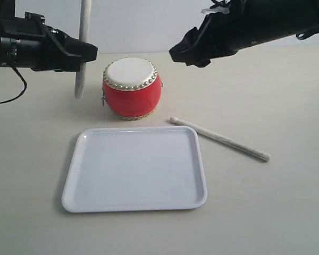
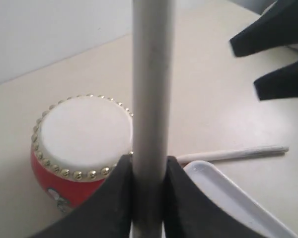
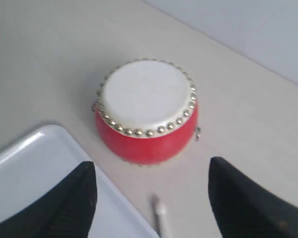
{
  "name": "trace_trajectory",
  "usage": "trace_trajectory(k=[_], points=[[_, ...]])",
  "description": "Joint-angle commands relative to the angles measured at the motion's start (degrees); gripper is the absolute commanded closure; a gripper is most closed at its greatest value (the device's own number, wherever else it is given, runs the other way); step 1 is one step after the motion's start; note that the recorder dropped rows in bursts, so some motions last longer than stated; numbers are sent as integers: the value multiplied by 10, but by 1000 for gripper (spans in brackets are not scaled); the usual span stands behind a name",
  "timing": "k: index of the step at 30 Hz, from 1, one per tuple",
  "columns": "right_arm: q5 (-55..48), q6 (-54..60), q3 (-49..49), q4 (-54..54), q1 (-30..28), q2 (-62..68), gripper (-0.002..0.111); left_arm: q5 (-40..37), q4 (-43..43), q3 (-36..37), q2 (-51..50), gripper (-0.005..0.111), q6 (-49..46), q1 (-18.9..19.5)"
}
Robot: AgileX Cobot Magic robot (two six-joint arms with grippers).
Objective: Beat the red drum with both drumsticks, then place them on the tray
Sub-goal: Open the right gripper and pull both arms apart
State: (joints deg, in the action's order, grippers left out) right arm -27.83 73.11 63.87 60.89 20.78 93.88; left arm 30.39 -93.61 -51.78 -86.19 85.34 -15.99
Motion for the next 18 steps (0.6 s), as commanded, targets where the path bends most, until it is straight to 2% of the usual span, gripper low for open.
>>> trace_trajectory(k=[1,3,6,9,11,14,15,16,18], points=[[-35,-289,66,-300,-1,-7,46,-16,-63,-13,5,107,90,0],[-87,-418,122,-421,-1,2,46,-16,-63,-13,5,107,90,0],[-186,-504,189,-529,-1,17,46,-74,-63,-11,5,107,79,0],[-233,-534,211,-593,-1,19,46,-193,-63,-1,5,107,59,0],[-249,-538,211,-620,-1,19,46,-318,-63,13,5,107,45,0],[-277,-539,211,-647,-1,23,46,-457,-52,32,5,107,11,0],[-287,-539,211,-653,-1,26,46,-470,-13,31,5,107,-21,0],[-300,-539,211,-660,-1,29,46,-471,61,30,5,107,-90,0],[-334,-539,211,-676,-1,35,46,-469,249,20,5,107,-299,-2]])
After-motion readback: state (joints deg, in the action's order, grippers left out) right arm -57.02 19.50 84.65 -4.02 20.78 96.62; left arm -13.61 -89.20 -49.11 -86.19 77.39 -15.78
